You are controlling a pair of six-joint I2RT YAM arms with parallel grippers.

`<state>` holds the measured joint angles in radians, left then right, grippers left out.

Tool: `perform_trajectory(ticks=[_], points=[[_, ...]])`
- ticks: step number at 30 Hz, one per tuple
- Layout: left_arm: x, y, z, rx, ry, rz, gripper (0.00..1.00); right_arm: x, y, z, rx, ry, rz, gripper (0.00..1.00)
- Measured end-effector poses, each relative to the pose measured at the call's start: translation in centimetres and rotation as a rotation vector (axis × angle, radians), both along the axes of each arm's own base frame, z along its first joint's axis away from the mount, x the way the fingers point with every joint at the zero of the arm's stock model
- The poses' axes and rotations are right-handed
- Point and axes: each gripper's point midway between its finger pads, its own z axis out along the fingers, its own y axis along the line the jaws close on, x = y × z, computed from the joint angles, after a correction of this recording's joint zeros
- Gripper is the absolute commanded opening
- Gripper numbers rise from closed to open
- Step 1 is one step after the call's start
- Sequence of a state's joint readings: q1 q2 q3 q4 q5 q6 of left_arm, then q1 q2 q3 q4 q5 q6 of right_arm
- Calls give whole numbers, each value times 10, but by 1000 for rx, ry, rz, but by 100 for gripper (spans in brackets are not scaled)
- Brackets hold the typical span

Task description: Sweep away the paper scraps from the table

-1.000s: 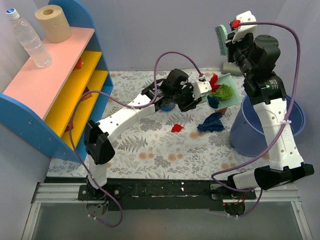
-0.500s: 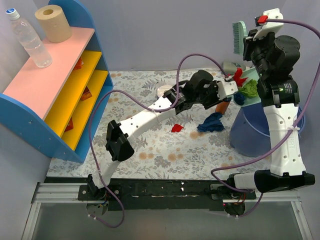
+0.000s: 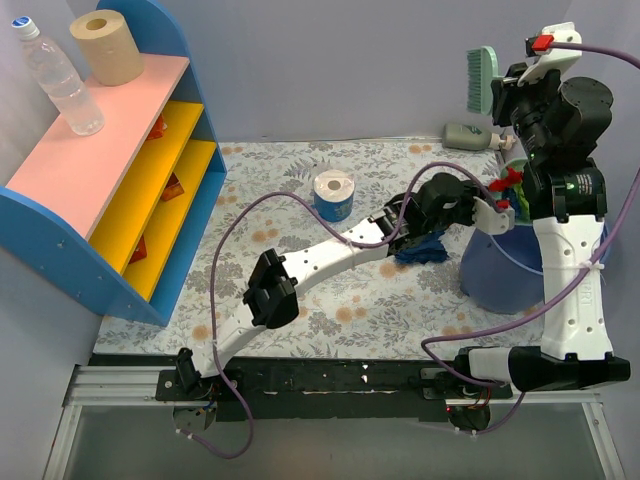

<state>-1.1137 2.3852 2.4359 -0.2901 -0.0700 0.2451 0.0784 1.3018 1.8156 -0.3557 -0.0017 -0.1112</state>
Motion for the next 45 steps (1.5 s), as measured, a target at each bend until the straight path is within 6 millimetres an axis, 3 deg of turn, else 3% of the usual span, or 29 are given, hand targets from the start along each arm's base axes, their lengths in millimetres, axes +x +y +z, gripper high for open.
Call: perform_trajectory(ticks=[7,16,27,31,37,40,45], points=[[-5,-14,22,54,-272,-24,0,-10,-4,-5,12,7,5,1],[2,-14,52,67,-536,20,0,-18,-3,-4,42,4,25,1],[10,-5,79,-9,-671,132,0,-18,-4,-3,58,5,25,1],[12,1,90,-41,-664,170,0,-21,-4,13,74,-25,28,1],[30,23,103,-70,-610,254,0,-32,-3,76,101,-171,39,1],[49,47,103,-50,-555,318,0,-36,-3,99,105,-233,42,1],[69,117,109,5,-400,444,0,-26,-1,98,111,-231,51,1]])
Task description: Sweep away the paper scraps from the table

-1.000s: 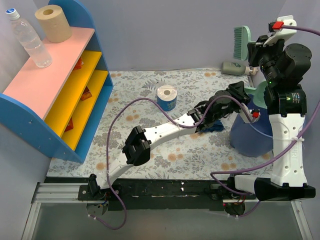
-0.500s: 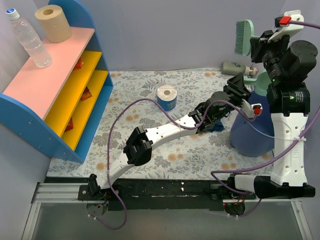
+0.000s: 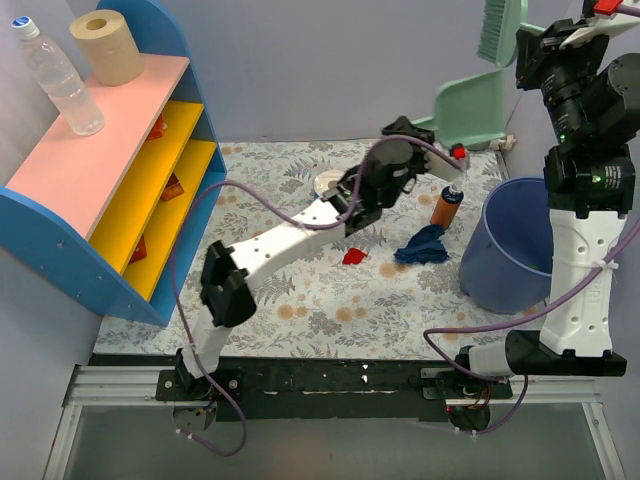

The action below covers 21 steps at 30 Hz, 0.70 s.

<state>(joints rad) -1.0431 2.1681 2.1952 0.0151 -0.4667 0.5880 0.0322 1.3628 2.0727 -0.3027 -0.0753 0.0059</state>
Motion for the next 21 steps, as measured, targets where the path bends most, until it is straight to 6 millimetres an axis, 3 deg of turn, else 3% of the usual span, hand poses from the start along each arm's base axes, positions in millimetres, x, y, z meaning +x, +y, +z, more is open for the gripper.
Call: perform_trajectory(ticks=[4,8,12,15,18,21], points=[[-11,85,22,-28,118,91,0,17,5,-16,6,48,24,1],[-47,162,48,-77,183,127,0,31,12,-45,2,123,64,1],[-84,226,39,-107,293,154,0,40,20,-90,-6,229,108,1],[-104,255,0,-75,418,181,0,44,25,-127,-7,320,133,1],[-122,272,-59,3,585,207,0,47,29,-161,-8,407,154,1],[-153,285,-131,120,805,221,0,47,38,-191,-24,483,186,1]])
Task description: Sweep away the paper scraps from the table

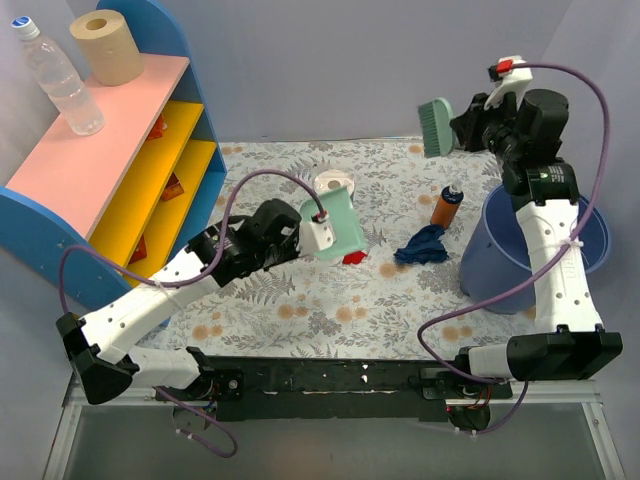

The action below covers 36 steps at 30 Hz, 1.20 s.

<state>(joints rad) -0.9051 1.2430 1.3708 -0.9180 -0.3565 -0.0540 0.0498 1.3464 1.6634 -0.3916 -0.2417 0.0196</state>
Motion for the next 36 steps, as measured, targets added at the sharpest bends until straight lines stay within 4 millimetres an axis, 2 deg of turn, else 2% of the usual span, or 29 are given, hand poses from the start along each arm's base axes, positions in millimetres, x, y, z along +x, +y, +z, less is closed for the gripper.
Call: perform_trajectory(ticks=[2,4,8,11,15,20,24,30,32,33,36], points=[[-23,10,-41,51,140,-13,0,-3,9,-20,-21,44,28,1],[-48,23,-76,103,266,-31,0,-11,30,-52,-64,110,86,1],[-89,47,-124,167,439,-53,0,-47,85,-119,-188,262,264,1],[-108,54,-146,180,534,-67,0,-79,109,-153,-263,354,377,1],[-125,50,-164,163,639,-77,0,-100,109,-170,-322,417,410,1],[-127,36,-182,130,703,-76,0,-108,104,-183,-386,452,403,1],[-124,33,-204,130,728,-61,0,-111,100,-194,-433,485,408,1],[-104,32,-231,84,702,-21,1,-105,96,-206,-504,491,415,1],[-97,30,-237,60,684,-14,8,-101,93,-210,-532,492,407,1],[-94,29,-239,51,677,-10,24,-98,92,-214,-547,496,403,1],[-88,25,-243,22,652,-8,42,-90,91,-224,-586,516,399,1]])
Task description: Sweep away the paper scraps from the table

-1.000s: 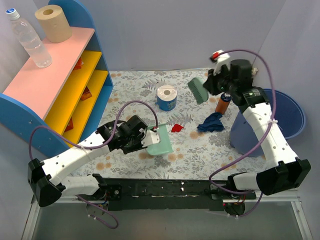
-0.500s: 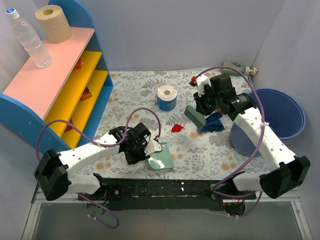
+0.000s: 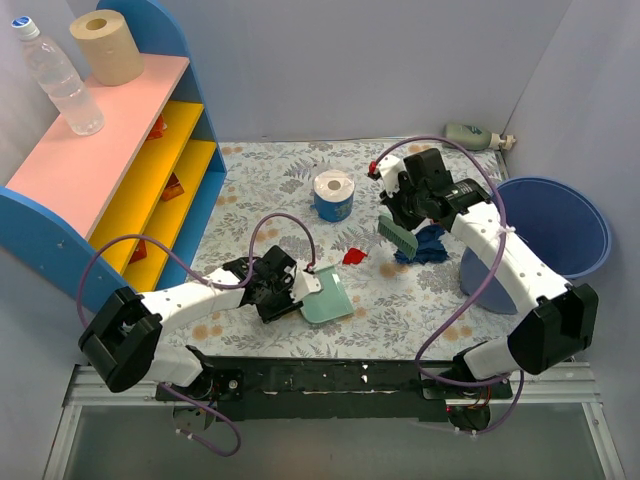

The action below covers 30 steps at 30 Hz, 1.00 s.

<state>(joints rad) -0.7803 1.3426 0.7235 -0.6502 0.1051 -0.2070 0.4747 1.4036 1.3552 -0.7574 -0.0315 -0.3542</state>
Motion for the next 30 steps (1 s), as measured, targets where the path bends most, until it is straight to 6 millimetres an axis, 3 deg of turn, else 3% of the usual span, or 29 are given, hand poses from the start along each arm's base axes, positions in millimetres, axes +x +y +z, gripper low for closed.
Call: perform_trajectory(ticks=[1,4,14,17,25,30], points=[[1,-1,-1,-7,-7,2,48,2,0,-3,-10,5,-1,1],[2,-2,-8,-22,-16,18,52,8,1,-4,-18,4,-1,1],[9,-1,-9,-92,-18,82,49,22,5,19,24,-91,-26,1],[7,-3,-9,-99,-12,73,44,24,6,16,30,-100,-29,1],[13,-14,-6,-112,8,38,2,34,15,0,67,-90,-56,1],[15,-15,3,-101,18,42,0,40,30,-21,85,-39,-66,1]])
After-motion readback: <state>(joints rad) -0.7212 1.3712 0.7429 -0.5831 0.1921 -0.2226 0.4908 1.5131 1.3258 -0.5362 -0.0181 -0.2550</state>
